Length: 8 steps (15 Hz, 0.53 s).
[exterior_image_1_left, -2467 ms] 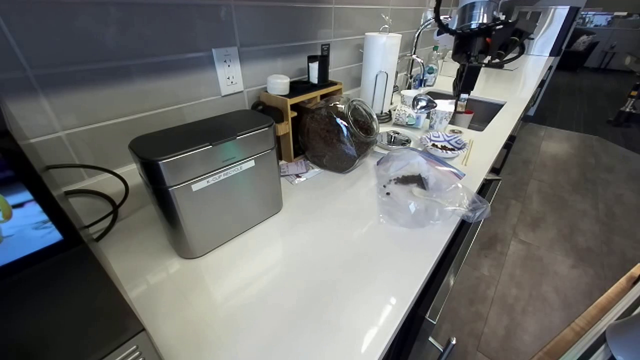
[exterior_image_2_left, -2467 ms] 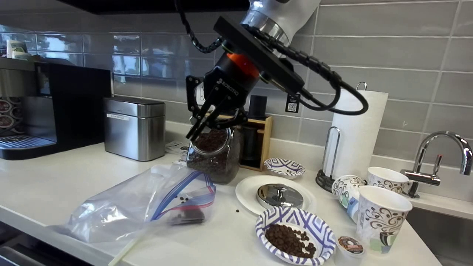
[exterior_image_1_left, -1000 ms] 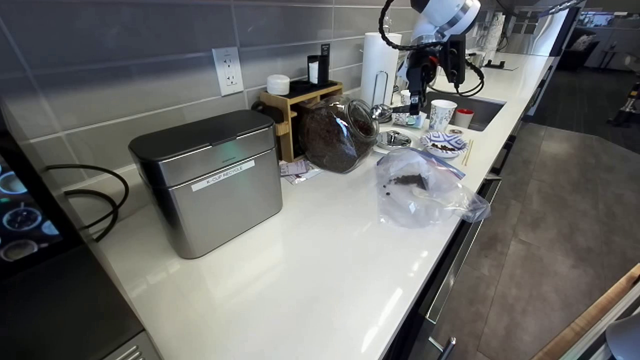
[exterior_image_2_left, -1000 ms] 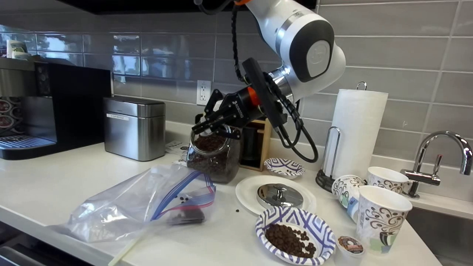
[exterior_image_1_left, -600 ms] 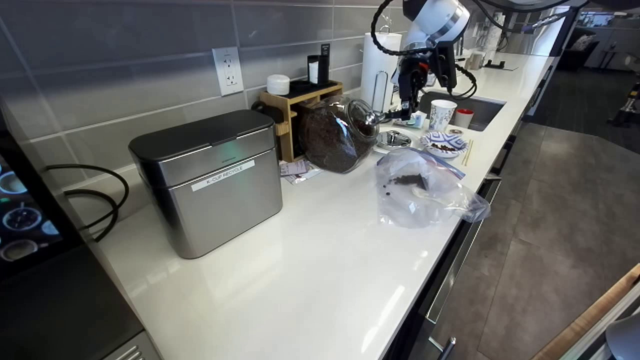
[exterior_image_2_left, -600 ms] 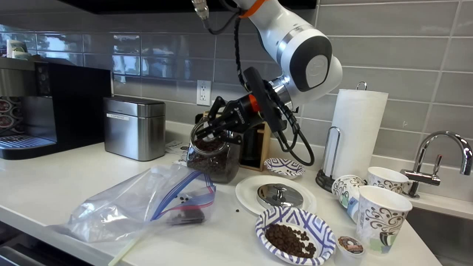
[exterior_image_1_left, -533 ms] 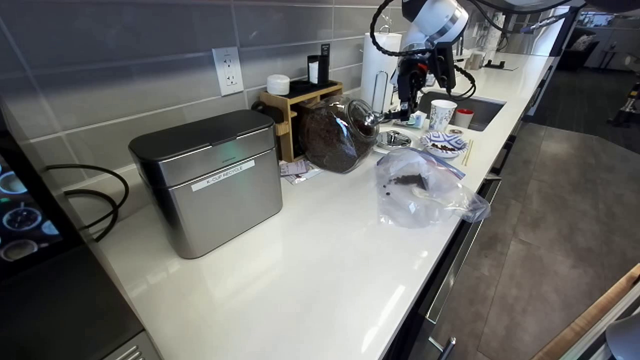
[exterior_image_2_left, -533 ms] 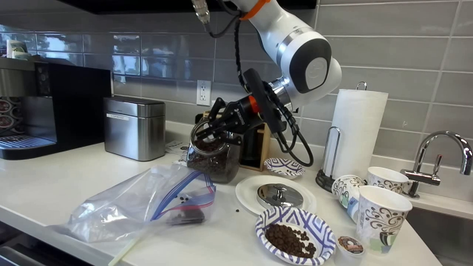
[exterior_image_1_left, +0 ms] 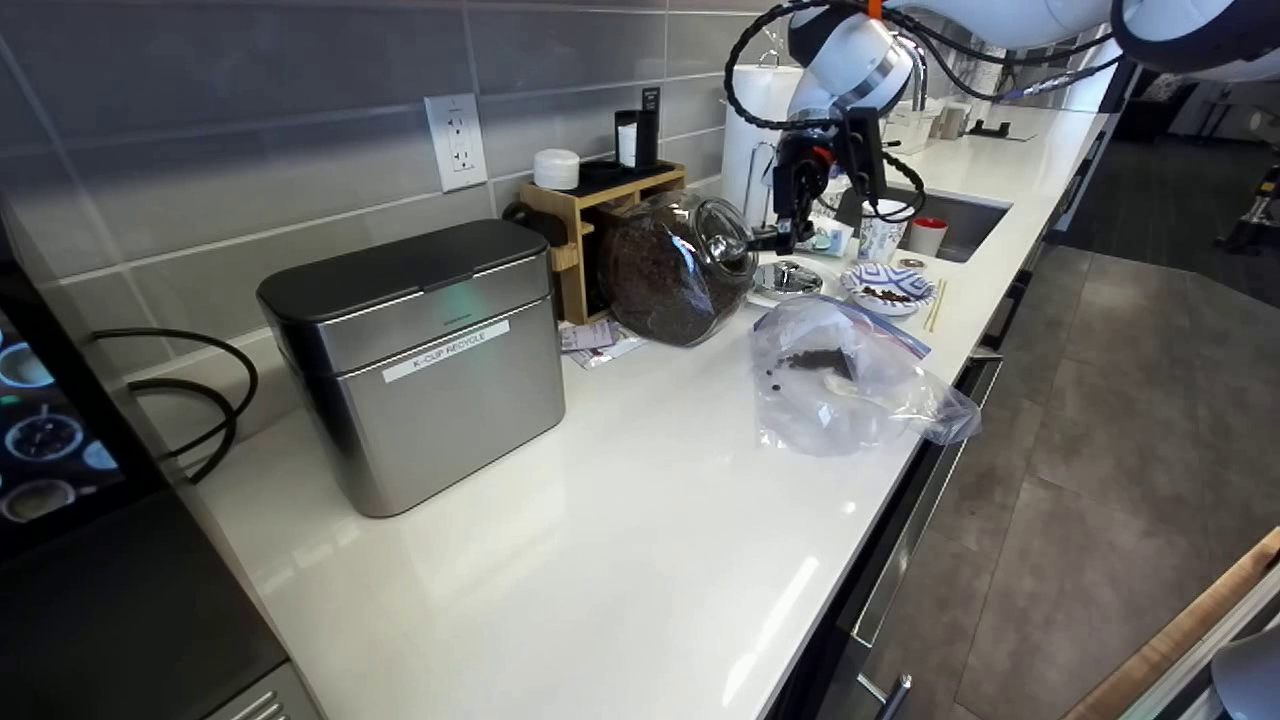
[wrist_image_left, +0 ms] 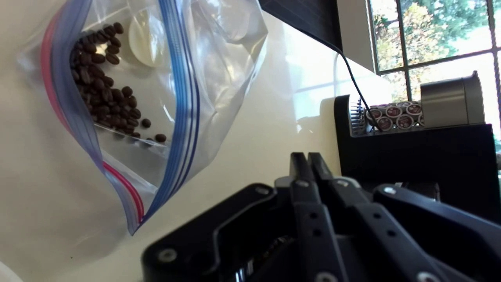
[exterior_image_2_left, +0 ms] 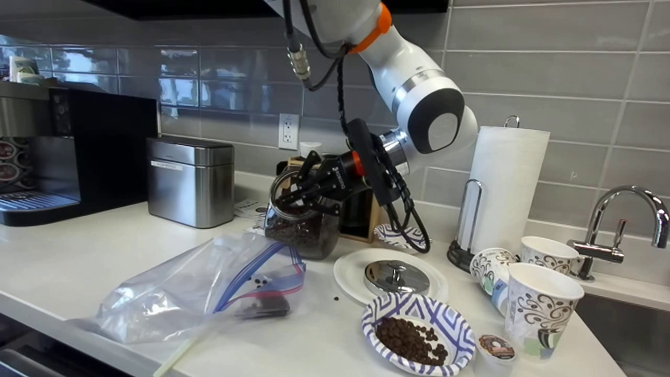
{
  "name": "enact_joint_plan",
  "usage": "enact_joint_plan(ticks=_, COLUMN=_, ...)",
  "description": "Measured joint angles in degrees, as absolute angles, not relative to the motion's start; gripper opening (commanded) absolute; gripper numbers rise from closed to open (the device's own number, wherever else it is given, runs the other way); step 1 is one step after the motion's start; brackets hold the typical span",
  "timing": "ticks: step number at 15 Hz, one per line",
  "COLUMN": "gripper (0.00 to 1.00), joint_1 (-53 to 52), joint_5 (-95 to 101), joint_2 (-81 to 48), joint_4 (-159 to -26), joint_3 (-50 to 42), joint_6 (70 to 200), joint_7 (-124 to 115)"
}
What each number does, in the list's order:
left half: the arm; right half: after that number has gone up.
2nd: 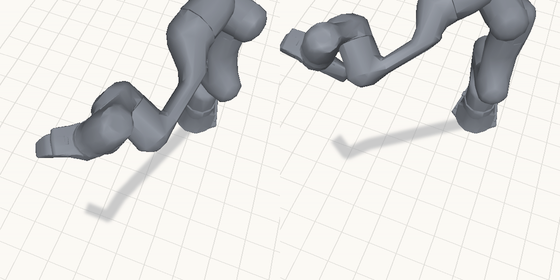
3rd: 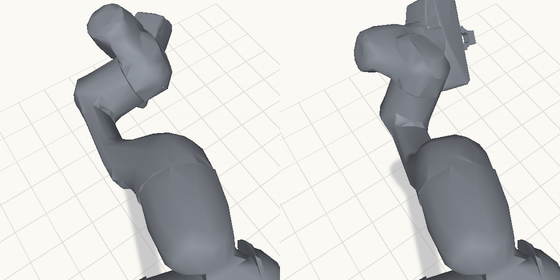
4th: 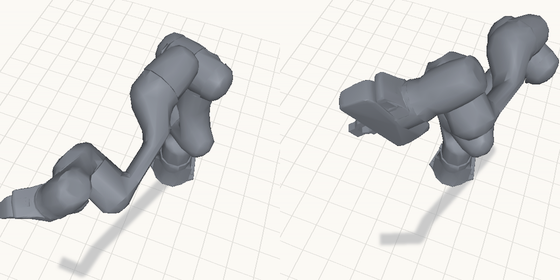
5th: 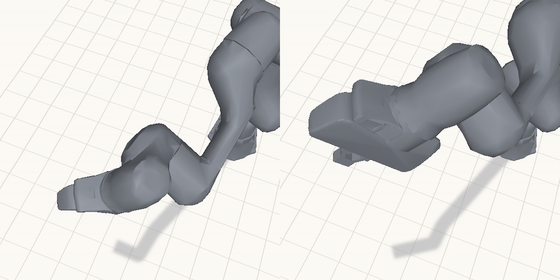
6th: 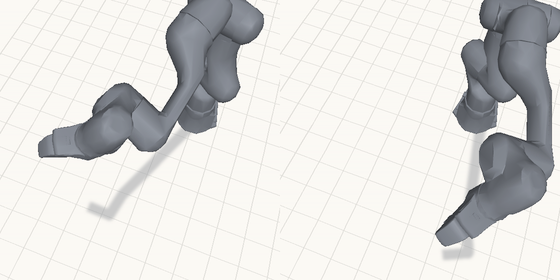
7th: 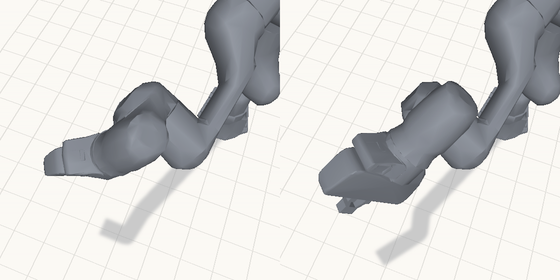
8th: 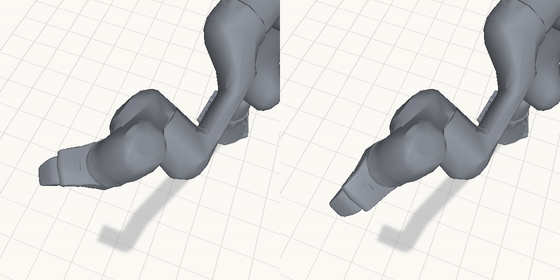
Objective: Use the silver spoon to get some coffee beans from the container and place them in the plastic bag.
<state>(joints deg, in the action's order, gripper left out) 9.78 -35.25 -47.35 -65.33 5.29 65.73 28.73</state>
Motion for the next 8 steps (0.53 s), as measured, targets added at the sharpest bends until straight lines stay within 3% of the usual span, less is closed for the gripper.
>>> enact_joint_plan(ticks=8, gripper=0.01, joint_1=10.0, joint_5=-36.2, joint_2=-52.6, joint_4=-60.1, joint_3=7.4, joint_6=65.7, joint_7=25.9)
